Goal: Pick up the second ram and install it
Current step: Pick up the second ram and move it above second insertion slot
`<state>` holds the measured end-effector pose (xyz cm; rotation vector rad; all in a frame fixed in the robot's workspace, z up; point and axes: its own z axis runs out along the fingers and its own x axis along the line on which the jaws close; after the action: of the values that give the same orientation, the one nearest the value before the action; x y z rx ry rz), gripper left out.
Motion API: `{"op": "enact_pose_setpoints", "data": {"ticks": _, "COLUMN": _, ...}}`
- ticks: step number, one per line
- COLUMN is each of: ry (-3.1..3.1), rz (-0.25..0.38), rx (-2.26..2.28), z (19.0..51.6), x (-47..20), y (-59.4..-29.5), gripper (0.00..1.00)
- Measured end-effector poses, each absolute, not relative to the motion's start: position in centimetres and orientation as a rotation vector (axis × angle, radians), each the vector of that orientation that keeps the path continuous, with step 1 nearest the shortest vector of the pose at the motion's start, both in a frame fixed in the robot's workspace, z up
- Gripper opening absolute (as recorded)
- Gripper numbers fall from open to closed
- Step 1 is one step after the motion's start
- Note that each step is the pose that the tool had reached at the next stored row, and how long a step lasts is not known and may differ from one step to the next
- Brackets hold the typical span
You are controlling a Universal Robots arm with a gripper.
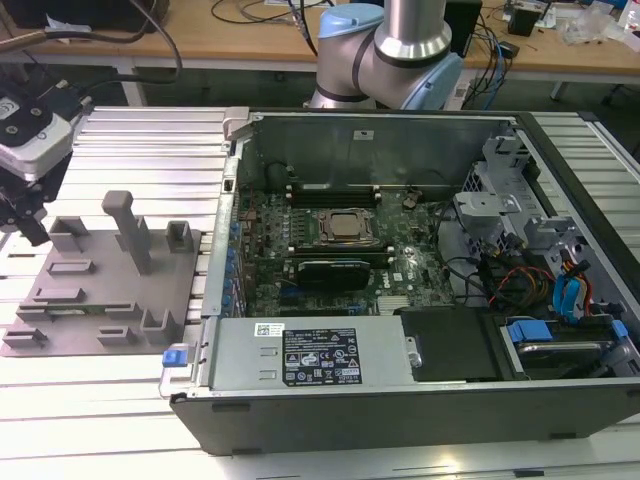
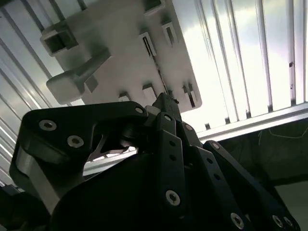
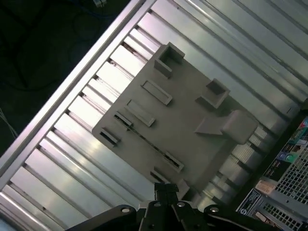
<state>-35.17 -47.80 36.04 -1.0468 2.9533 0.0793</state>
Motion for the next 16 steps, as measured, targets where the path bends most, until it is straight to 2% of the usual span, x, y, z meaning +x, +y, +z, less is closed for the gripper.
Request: {"op": "enact_pose_setpoints", "data": {"ticks": 16, "ry": 2.709, "rz": 0.080, "rx": -1.594, "z": 36.03, "x": -35.18, "y": -47.80, "gripper": 0.08}}
